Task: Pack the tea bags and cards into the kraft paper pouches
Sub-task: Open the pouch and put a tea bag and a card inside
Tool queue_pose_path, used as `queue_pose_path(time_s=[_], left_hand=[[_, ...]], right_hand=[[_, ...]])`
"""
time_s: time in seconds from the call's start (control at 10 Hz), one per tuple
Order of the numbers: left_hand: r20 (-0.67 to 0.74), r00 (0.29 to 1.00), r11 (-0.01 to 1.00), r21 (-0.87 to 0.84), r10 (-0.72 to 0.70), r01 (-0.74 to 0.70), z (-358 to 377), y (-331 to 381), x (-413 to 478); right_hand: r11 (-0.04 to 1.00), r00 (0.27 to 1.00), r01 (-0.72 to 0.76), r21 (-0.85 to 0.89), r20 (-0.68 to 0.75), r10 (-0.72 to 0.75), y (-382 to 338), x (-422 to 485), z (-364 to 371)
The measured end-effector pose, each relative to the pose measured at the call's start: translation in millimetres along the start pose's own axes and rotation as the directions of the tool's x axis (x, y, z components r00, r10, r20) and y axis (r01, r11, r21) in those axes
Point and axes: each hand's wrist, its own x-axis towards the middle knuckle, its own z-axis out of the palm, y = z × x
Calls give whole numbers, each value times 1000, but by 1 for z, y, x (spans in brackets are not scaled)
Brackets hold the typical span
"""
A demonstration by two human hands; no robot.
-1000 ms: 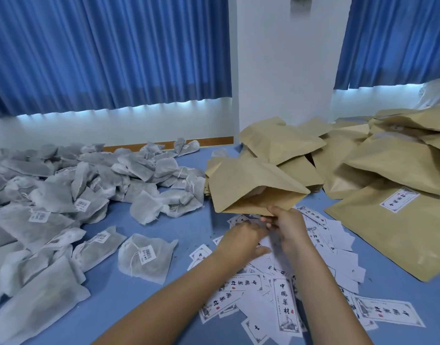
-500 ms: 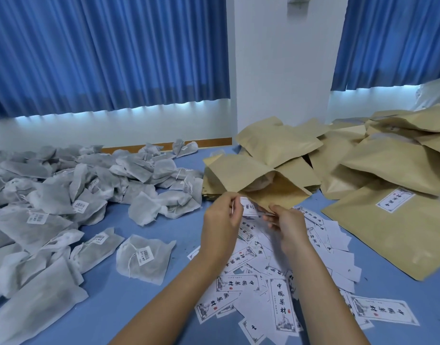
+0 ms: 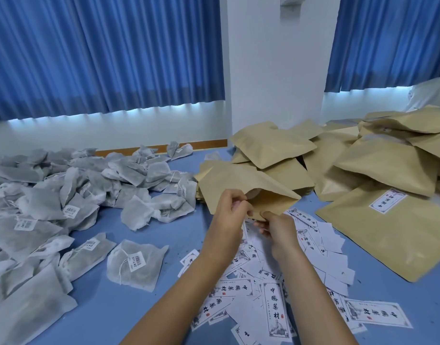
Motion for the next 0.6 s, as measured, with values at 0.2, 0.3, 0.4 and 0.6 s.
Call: queue_pose_path(time_s=[0.2,0.3,0.4,0.6], left_hand=[[183,944,943,140,273,-300,0,24,7],[298,935,980,-110,193,-167,-1,28,15],[327,869,892,134,372,-432,16,11,10],[436,868,800,595,-239,-79,18,9,33]], right_hand=[[995,997,73,-66,35,-71,4,-3,-1],[997,999,-2,82,42,-1,2,3,7],[1000,999,-19,21,-29,20,-2,-4,4],[984,986,152,-91,83,-145,0,-17,7]])
